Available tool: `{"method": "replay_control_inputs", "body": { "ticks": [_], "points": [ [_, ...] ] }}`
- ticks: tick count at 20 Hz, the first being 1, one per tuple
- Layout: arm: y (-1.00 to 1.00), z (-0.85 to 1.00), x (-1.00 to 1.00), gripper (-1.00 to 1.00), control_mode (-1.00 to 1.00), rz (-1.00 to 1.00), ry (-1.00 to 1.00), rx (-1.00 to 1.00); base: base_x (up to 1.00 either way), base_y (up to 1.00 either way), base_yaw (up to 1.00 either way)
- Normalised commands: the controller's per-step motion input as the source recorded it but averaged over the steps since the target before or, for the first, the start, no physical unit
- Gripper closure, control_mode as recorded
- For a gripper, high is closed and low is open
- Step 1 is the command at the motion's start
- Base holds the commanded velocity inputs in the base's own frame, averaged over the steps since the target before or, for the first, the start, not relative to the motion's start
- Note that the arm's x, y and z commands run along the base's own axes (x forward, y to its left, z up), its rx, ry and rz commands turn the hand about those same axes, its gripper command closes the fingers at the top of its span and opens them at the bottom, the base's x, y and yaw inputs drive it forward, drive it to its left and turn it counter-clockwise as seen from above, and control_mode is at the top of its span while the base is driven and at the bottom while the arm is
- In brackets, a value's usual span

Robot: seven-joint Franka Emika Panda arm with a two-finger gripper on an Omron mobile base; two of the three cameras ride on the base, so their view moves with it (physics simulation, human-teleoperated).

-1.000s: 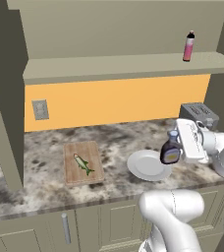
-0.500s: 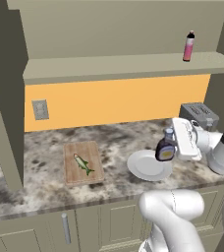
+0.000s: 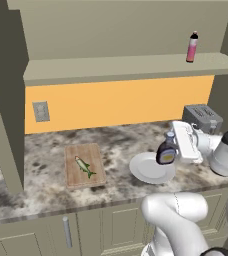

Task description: Pick the fish from the plate and place it on the cutting board. Then pick the condiment bottle from the cabinet and place it next to the cutting board.

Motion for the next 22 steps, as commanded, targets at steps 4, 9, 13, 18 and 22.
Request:
{"method": "replay_control_inputs", "body": {
  "ticks": [4,9,13,18,22],
  "points": [
    [-0.09,-0.24,0.09,1.00,-1.00,0.02,-0.02,0.00,0.00,0.00,0.00],
    [-0.35,-0.34,0.14,1.00,-1.00,0.00,-0.04,-0.01,0.00,0.00,0.00],
    [-0.35,-0.34,0.13,1.00,-1.00,-0.01,-0.02,-0.03,0.00,0.00,0.00],
    [-0.36,-0.32,0.10,1.00,-1.00,-0.05,0.00,-0.04,0.00,0.00,0.00],
    [-0.29,-0.27,0.04,1.00,-1.00,-0.06,0.00,-0.02,0.00,0.00,0.00]
  ]
}}
